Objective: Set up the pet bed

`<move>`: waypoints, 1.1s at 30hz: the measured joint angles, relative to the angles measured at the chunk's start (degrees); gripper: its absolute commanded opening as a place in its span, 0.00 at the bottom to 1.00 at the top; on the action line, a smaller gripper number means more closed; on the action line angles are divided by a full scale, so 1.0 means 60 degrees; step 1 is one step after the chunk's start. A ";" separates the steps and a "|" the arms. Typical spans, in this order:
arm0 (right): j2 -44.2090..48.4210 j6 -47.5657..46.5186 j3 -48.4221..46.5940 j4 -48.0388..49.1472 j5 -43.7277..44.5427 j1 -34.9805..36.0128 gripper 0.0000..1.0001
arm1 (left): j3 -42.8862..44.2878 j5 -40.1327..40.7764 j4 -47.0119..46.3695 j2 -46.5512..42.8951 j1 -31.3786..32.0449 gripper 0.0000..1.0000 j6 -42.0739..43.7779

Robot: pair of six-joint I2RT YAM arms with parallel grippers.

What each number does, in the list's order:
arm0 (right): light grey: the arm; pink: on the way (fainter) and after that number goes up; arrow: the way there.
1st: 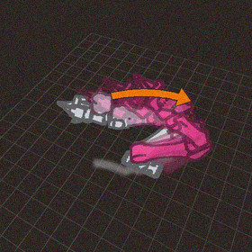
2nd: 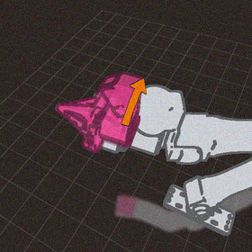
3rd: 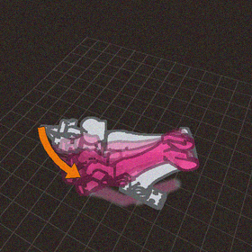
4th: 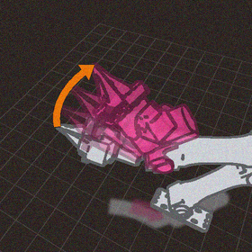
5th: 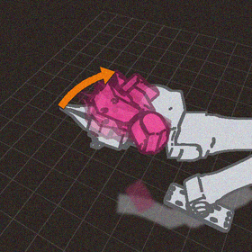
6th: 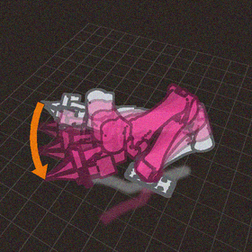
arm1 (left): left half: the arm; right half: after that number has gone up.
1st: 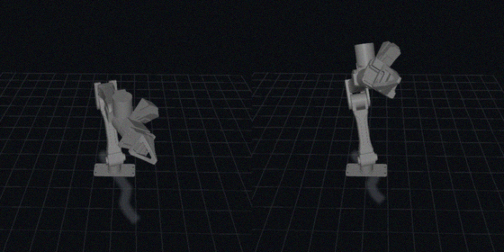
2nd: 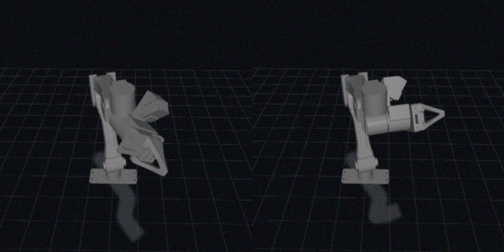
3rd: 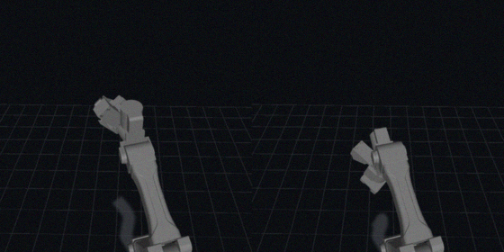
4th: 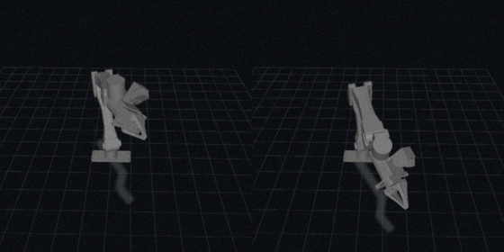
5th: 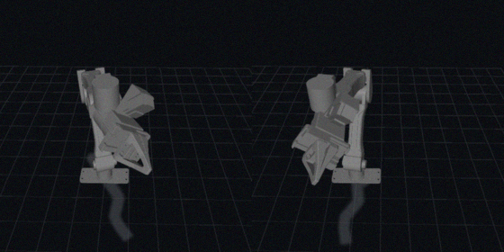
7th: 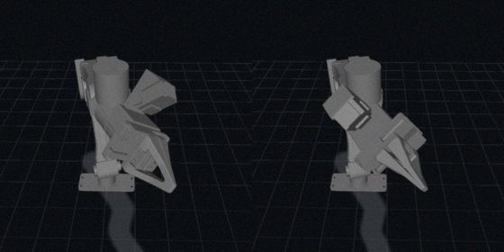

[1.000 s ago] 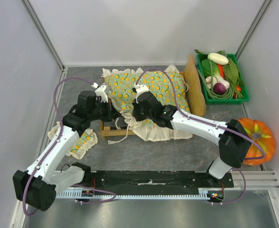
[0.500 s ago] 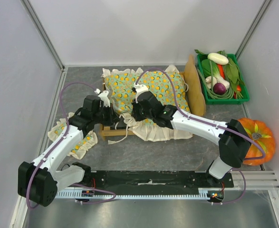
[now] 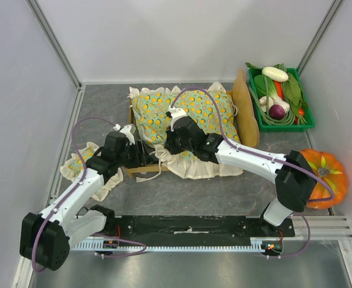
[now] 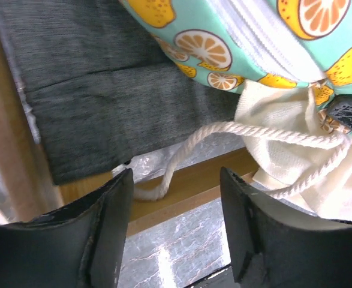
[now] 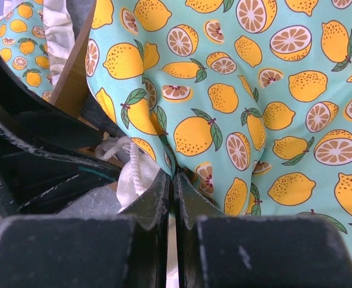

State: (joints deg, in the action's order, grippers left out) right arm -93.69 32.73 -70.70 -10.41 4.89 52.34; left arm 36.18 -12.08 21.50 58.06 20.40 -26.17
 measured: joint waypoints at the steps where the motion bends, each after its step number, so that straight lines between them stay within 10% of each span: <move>1: 0.0000 0.0015 0.0015 0.0018 -0.0011 0.0000 0.09 | 0.0000 0.0120 0.0095 -0.0131 -0.0004 0.75 -0.0084; 8: 0.0000 0.0055 0.0186 0.0098 -0.0018 0.0004 0.09 | 0.0084 0.1293 0.1217 -0.2153 -0.0004 0.94 -0.0765; 22: -0.0022 0.0146 0.0419 0.0328 0.0226 0.0714 0.09 | -0.1035 0.2259 0.2605 -0.4350 0.1217 0.78 -0.2798; 33: -0.0794 0.0532 0.0488 0.0747 0.0557 0.0962 0.09 | -0.2466 0.2830 0.0882 -0.3158 0.1497 0.79 -0.3417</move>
State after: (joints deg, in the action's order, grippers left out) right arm -98.45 35.92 -67.77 -5.93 8.23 58.11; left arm 21.39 4.91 26.79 39.11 29.39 -46.68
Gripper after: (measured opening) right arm 0.092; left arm 0.779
